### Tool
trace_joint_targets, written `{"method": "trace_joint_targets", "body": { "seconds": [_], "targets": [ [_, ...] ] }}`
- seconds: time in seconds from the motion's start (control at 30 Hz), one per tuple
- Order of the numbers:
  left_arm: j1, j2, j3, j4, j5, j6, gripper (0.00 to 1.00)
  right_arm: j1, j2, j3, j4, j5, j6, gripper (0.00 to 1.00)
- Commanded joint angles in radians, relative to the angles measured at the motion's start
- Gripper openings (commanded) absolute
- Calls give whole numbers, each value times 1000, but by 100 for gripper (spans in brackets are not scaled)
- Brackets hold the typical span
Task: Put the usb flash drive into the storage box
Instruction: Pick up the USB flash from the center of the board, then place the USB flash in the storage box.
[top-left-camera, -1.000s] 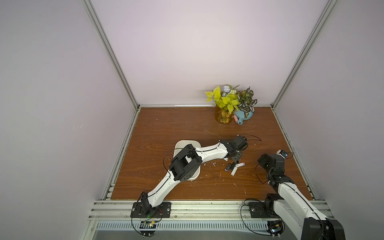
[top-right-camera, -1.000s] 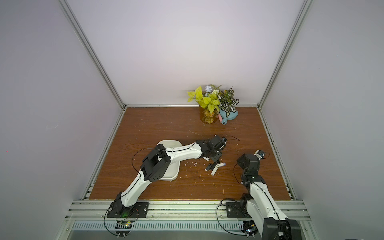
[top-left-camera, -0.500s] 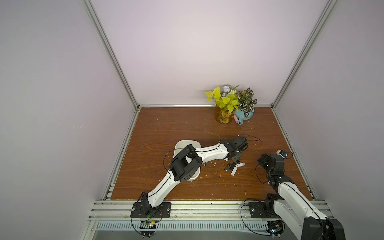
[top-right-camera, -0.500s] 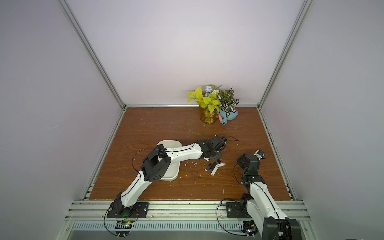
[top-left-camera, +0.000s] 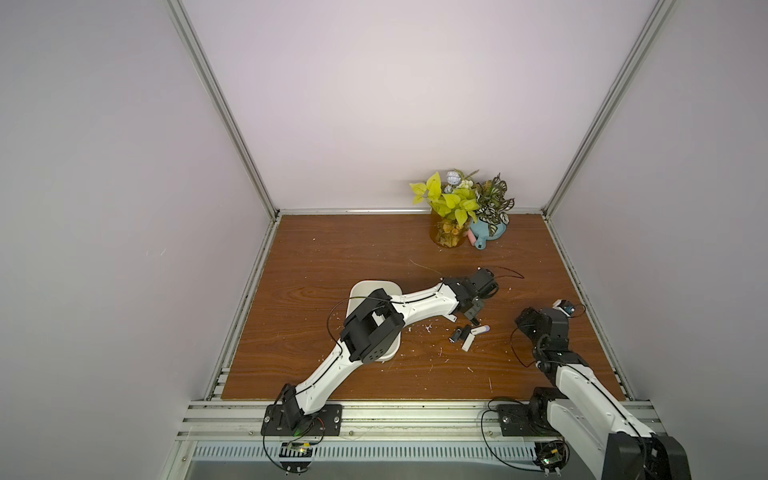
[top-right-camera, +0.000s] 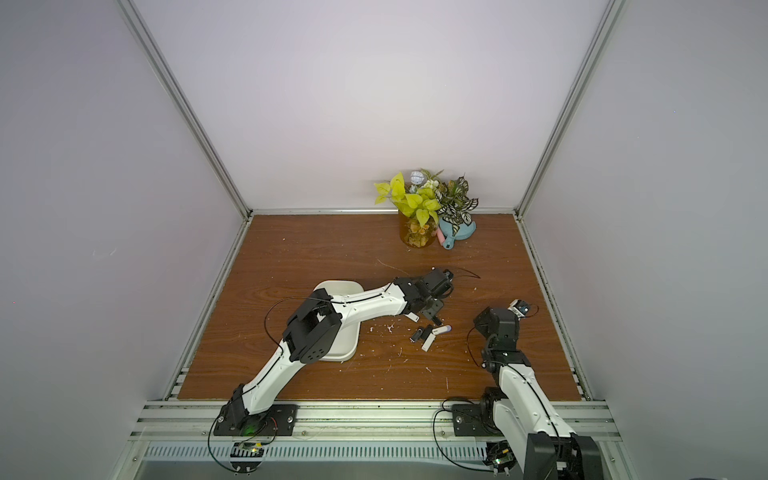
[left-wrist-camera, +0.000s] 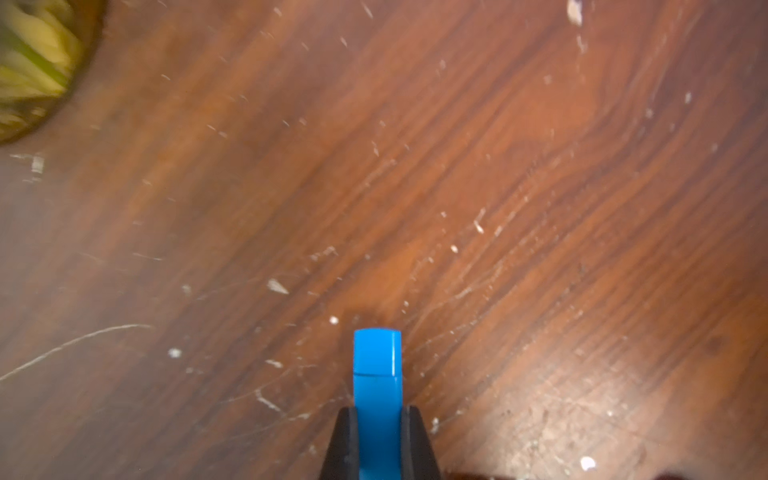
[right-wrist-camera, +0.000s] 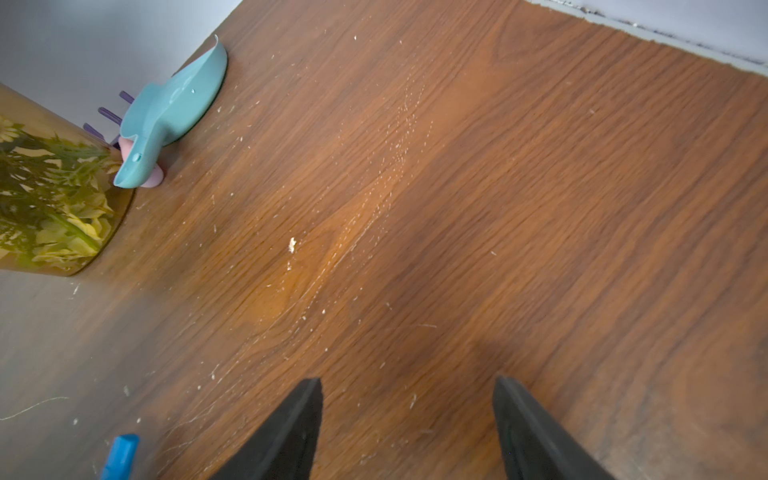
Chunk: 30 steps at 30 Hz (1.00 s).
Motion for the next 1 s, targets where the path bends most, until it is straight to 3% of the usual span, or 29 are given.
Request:
{"method": "trace_joint_targets", "body": {
  "seconds": [0.0,0.13,0.33,0.5,0.77,0.97],
  "targets": [
    [-5,-130,21,-23,-78,-48,0,-4,6,5,27,-10,8,71],
    [15,-361,-159,-22,-150,-141,0,-5,6,10,17,-3,14,72],
    [130,-812,-665,-22,-244,-337,0,-6,17,7,31,-17,19,72],
    [225,-1045,-957,-38,-253,-410,0,-6,39,8,44,-28,21,71],
    [264,-948,-1053,-1,-250,-441,0,-6,41,4,46,-24,20,71],
    [377,-795,-1062,119,-86,-401,0,-6,44,7,48,-28,21,71]
  ]
}}
